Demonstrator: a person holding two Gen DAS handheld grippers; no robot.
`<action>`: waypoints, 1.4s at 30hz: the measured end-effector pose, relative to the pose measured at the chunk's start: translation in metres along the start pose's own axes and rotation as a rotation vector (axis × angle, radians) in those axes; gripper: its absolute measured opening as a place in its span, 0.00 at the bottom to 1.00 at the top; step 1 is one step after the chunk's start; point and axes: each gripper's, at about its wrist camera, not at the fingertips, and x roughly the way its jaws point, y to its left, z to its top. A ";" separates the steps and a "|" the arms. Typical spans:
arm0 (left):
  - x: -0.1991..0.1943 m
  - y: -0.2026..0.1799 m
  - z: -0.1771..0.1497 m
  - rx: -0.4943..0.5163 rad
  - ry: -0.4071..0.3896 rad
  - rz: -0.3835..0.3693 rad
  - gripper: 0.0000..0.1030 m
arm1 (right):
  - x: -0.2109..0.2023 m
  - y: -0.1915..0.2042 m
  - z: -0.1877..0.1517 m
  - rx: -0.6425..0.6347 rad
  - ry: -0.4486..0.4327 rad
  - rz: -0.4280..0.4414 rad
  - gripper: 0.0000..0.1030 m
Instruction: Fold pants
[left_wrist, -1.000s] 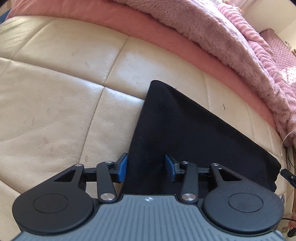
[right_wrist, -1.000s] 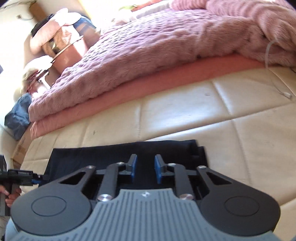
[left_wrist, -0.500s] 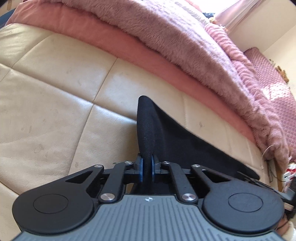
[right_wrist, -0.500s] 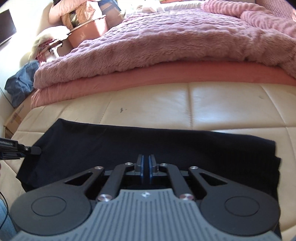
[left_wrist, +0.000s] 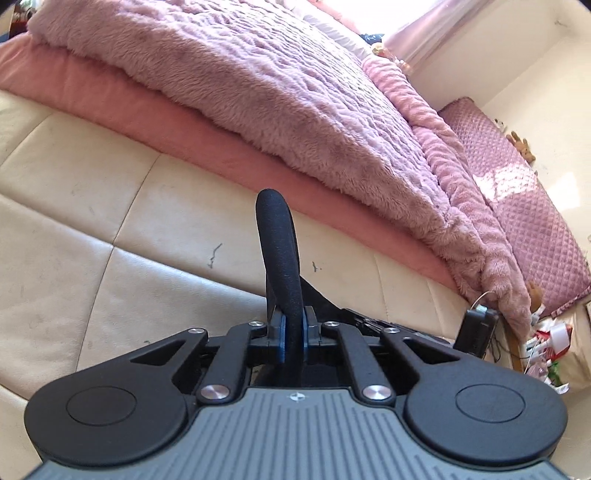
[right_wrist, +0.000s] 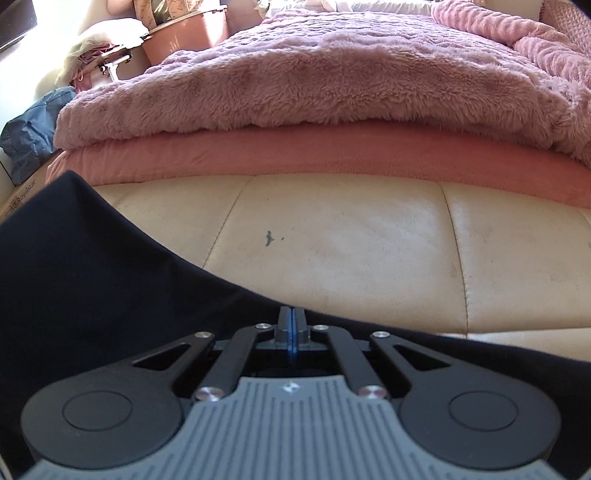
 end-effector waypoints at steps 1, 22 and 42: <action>0.001 -0.007 0.001 0.011 0.010 0.017 0.07 | 0.000 0.000 0.002 -0.004 0.003 -0.001 0.00; -0.008 -0.103 -0.007 0.184 0.019 0.014 0.07 | -0.080 0.001 -0.090 -0.010 0.108 0.054 0.00; 0.049 -0.212 -0.021 0.245 0.104 -0.065 0.07 | -0.211 -0.143 -0.138 0.303 -0.123 -0.148 0.23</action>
